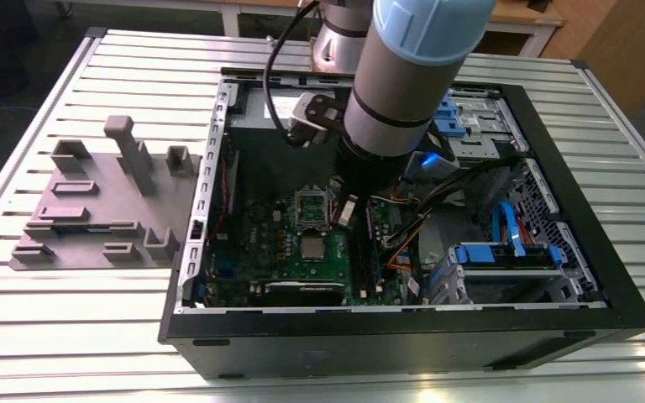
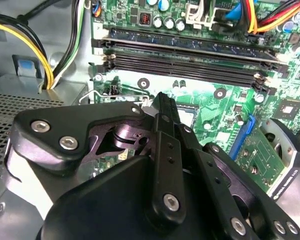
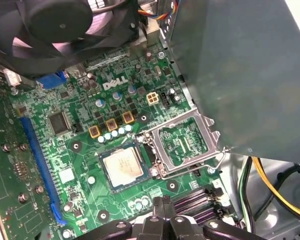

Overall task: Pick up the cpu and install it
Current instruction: 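Close the cpu cover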

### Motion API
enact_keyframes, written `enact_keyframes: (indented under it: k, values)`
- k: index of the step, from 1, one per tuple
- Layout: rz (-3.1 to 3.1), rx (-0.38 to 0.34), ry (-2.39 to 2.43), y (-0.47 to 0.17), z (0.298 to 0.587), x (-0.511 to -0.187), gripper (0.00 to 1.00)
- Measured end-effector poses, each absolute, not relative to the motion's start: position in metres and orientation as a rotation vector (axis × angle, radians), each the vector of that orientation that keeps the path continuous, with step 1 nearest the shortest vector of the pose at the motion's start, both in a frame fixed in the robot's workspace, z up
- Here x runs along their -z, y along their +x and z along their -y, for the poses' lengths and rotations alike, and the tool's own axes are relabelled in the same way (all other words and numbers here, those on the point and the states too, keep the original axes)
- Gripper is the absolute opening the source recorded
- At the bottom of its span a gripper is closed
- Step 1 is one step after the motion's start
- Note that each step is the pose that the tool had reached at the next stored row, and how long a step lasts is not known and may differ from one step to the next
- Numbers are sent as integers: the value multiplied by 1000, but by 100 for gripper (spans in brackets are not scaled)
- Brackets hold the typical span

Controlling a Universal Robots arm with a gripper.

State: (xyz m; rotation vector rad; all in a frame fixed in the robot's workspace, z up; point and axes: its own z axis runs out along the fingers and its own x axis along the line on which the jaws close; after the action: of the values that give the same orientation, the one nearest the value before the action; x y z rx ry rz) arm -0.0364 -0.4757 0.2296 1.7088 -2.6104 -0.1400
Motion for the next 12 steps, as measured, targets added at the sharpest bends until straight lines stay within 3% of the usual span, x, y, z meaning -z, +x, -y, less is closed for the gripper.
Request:
enact_keyframes:
  k: [4, 9, 12]
  values:
    - [2613, 149, 1711, -36, 476, -230, 10]
    - [2643, 267, 1738, -36, 476, -229, 10]
    - [2647, 281, 1741, -36, 476, -229, 10]
